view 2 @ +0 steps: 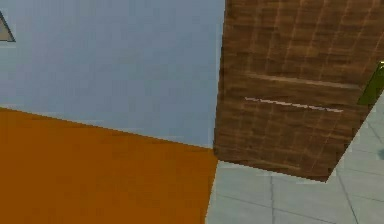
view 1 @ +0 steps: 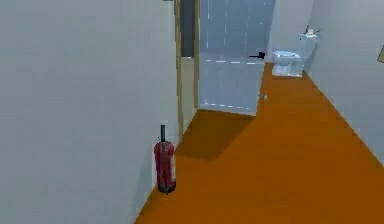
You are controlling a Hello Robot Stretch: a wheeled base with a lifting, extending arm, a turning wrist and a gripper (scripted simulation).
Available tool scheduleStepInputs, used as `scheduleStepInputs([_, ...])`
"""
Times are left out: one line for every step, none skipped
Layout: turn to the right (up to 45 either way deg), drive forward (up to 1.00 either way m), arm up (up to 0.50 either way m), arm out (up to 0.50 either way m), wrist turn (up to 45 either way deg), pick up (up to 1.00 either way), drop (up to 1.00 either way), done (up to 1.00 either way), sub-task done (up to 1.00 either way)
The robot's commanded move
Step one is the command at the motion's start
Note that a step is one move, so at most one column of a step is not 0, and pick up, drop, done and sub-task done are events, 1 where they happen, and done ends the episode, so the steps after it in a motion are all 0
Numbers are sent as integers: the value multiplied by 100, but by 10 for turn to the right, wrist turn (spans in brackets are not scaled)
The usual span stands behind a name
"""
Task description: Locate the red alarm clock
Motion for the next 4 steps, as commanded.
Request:
scheduleStepInputs([450,0,0,0,0,0,0,0,0])
scheduleStepInputs([450,0,0,0,0,0,0,0,0])
scheduleStepInputs([120,0,0,0,0,0,0,0,0])
scheduleStepInputs([0,20,0,0,0,0,0,0,0])
